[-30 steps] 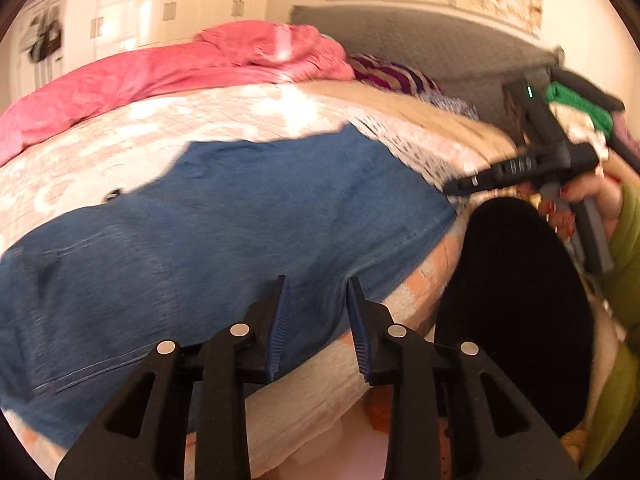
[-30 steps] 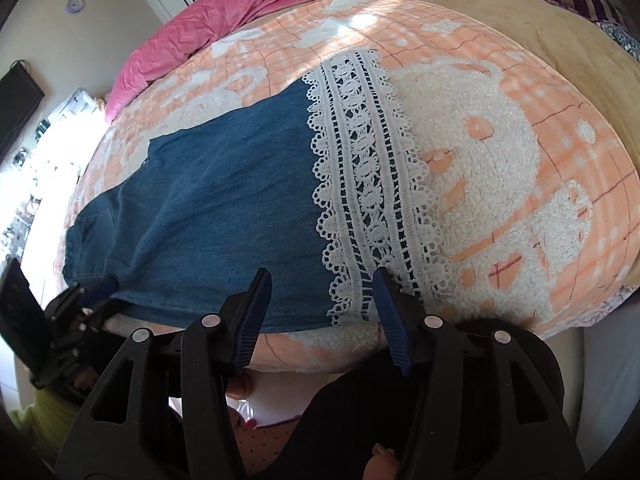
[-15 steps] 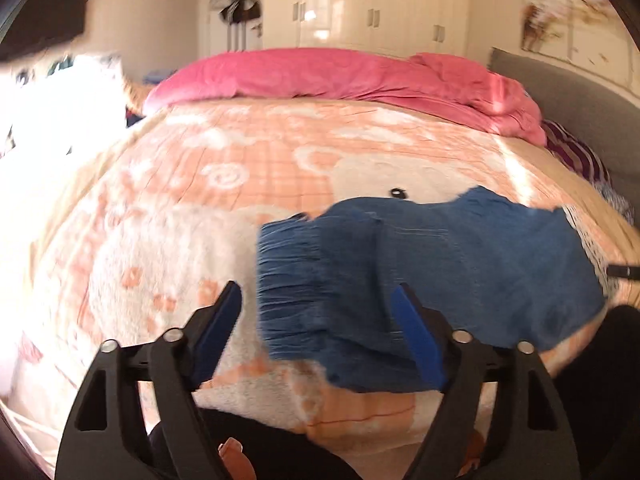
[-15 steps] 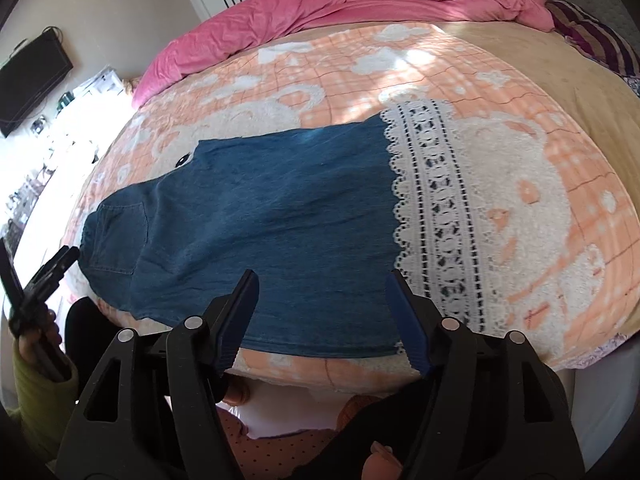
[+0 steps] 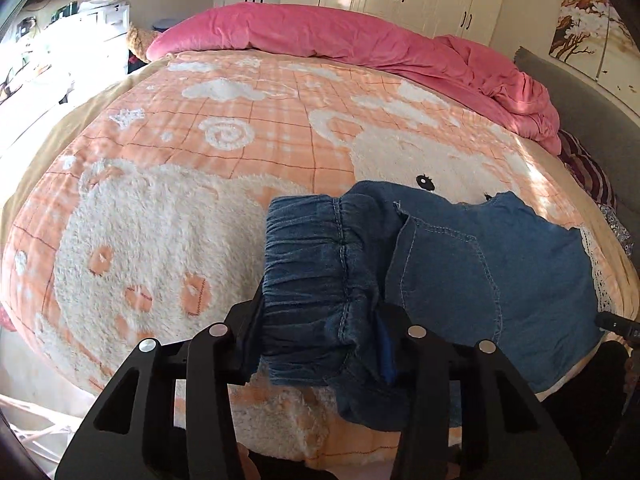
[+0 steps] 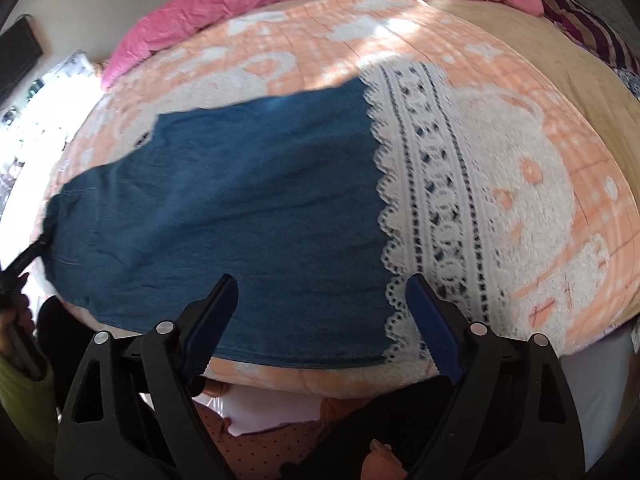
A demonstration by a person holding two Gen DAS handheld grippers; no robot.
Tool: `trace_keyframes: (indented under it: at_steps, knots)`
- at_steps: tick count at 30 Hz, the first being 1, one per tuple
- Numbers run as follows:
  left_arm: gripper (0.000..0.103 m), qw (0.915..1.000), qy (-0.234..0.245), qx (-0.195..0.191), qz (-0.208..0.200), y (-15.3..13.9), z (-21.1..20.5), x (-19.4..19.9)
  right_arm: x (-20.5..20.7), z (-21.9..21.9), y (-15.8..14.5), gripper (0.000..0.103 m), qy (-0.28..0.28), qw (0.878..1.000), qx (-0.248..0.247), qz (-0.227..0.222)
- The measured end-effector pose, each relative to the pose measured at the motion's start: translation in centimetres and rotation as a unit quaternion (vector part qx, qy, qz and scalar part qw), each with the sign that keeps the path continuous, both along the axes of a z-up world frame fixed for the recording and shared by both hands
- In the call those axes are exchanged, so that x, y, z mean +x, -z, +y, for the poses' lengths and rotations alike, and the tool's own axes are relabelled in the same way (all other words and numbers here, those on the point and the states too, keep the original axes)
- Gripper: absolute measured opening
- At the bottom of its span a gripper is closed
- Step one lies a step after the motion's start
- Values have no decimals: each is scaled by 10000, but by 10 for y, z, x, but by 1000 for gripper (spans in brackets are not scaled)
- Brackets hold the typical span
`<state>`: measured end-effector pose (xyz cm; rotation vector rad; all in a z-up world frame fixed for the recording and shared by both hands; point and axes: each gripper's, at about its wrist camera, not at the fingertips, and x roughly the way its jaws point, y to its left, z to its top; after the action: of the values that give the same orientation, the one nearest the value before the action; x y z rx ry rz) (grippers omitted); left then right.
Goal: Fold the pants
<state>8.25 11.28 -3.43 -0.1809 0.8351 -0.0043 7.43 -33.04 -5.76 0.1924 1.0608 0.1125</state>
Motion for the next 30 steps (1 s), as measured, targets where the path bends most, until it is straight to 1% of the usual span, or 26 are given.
trace_keyframes:
  at_steps: [3, 5, 7, 8, 9, 10, 12, 13, 15, 16, 18, 21, 22, 23, 26, 27, 29, 30]
  knots:
    - [47, 9997, -64, -199, 92, 8, 11, -4, -2, -5, 2, 80, 40, 9999, 141, -36]
    - [48, 9992, -98, -363, 152, 13, 15, -3, -3, -5, 3, 82, 22, 9998, 173, -32]
    - [49, 9991, -68, -408, 12, 8, 15, -8, -3, -3, 3, 83, -11, 9999, 127, -42]
    - [51, 9989, -92, -449, -18, 6, 17, -12, -4, -4, 2, 83, -16, 9999, 136, -46]
    - [55, 9989, -137, -456, -57, 3, 18, -18, -6, -5, 0, 83, 5, 9999, 157, -57]
    - [60, 9988, -223, -414, -102, -1, 21, -25, -7, -5, -3, 83, 29, 9998, 166, -104]
    - [61, 9982, -352, -443, -211, -10, 28, -39, -15, -4, -17, 83, 77, 9990, -81, -422]
    - [60, 9978, -434, -398, -318, -17, 31, -46, -17, -2, -23, 83, 31, 9980, -218, -592]
    - [60, 9975, -491, -83, -505, -31, 30, -54, -17, 1, -31, 83, -18, 9970, -205, -742]
    - [60, 9974, -413, -15, -588, -38, 25, -55, -14, 2, -32, 83, -61, 9971, -109, -745]
    - [64, 9972, -132, -107, -731, -49, 11, -55, -4, 4, -28, 83, -161, 9975, 80, -685]
    - [64, 9971, 401, -144, -634, -49, -27, -44, 9, 6, -12, 83, -184, 9990, 227, -348]
    - [64, 9963, 600, -141, -593, -47, -42, -40, 13, 5, -3, 83, -105, 9997, 198, -135]
    - [64, 9950, 835, -136, -526, -44, -59, -35, 14, 5, 3, 83, -94, 9998, 190, -58]
    - [64, 9904, 1340, -132, -322, -28, -99, -19, 11, 9, 1, 83, -220, 9996, 42, -145]
    - [64, 9900, 1392, -68, -234, -22, -108, -13, 10, 8, -1, 83, -234, 9995, 87, -175]
    - [65, 9897, 1408, 200, -153, -5, -118, -2, 5, -2, -13, 83, -135, 9985, 347, -394]
    - [69, 9910, 1263, 448, -9, 7, -120, 4, 4, -9, -20, 83, -69, 9975, 421, -563]
